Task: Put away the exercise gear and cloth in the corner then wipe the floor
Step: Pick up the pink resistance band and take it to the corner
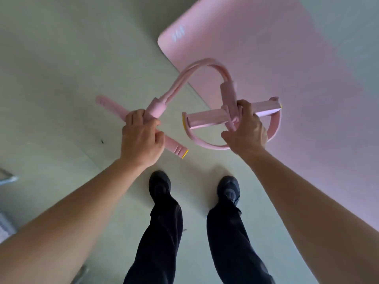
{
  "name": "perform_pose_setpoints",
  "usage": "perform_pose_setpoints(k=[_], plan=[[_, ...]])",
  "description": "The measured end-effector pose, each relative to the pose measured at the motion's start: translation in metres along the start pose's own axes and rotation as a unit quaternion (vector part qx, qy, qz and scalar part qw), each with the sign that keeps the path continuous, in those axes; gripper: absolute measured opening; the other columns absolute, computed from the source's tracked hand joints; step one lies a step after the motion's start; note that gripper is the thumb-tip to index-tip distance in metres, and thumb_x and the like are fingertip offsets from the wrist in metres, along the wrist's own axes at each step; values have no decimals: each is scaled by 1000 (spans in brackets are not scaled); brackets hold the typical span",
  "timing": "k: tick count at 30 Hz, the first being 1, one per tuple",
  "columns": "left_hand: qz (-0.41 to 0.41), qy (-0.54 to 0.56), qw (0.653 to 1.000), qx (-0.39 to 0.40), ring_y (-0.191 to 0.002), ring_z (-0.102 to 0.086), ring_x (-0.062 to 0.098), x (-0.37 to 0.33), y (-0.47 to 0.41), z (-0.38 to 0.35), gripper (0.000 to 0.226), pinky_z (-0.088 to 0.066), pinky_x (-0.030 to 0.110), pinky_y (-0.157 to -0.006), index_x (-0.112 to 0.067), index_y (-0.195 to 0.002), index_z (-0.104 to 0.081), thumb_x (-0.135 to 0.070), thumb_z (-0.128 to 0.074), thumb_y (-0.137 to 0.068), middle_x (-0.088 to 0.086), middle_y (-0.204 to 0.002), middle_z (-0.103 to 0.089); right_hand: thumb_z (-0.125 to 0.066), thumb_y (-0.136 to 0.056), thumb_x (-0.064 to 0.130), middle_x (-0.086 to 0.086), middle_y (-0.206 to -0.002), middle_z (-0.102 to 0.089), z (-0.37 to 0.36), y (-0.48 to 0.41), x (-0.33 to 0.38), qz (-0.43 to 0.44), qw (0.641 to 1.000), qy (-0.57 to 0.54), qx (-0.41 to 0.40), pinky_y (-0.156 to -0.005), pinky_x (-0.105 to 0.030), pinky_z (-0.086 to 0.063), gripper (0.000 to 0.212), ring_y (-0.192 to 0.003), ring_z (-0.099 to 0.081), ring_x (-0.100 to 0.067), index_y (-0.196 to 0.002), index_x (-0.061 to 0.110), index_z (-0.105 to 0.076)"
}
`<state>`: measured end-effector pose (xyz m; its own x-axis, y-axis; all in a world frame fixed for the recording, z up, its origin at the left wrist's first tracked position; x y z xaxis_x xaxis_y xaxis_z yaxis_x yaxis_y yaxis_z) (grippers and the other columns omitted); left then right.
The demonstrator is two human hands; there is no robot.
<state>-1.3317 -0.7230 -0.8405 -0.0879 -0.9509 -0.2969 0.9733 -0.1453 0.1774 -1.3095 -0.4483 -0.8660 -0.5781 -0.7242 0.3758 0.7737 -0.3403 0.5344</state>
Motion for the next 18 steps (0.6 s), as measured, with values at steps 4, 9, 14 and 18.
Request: perform_pose_setpoints(k=[4, 9, 14, 18], plan=[[-10, -24, 994, -107, -97, -50, 40, -74, -28, 193, 23, -49, 50, -69, -6, -83, -70, -20, -52, -88, 20, -97, -55, -72, -74, 11, -9, -102, -55, 179, 55, 67, 29, 998, 5, -52, -64, -35, -41, 77, -80, -60, -34, -137, 33, -35], [-47, -28, 975, -215, -98, -51, 41, -173, -37, 400, 13, -49, 49, -71, -11, -86, -73, -17, -61, -83, 18, -99, -57, -65, -72, 3, -11, -98, -59, 388, 132, 125, 68, 987, 14, -146, -64, -37, -44, 81, -81, -64, -37, -139, 36, -34], [-72, -7, 956, -284, -101, -51, 41, -254, -31, 554, 21, -49, 49, -74, -12, -90, -75, -23, -58, -82, 20, -103, -58, -65, -78, 1, -13, -104, -58, 544, 198, 160, 101, 966, 26, -238, -61, -38, -48, 78, -75, -60, -33, -138, 38, -31], [-106, 23, 935, -337, -100, -49, 41, -302, -38, 642, 23, -47, 49, -74, -10, -89, -75, -24, -56, -85, 22, -100, -57, -62, -78, -2, -10, -104, -54, 628, 246, 177, 111, 941, 26, -318, -59, -39, -47, 80, -76, -57, -31, -140, 38, -29]])
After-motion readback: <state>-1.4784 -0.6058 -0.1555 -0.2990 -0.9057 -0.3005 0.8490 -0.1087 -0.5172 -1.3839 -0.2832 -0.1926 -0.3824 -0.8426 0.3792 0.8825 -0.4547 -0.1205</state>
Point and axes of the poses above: each hand's wrist, its own y-axis away from the middle knuckle, its own z-axis out of the back of the hand, x = y × z, the point moved 8 cm from there along -y, towards the middle knuckle
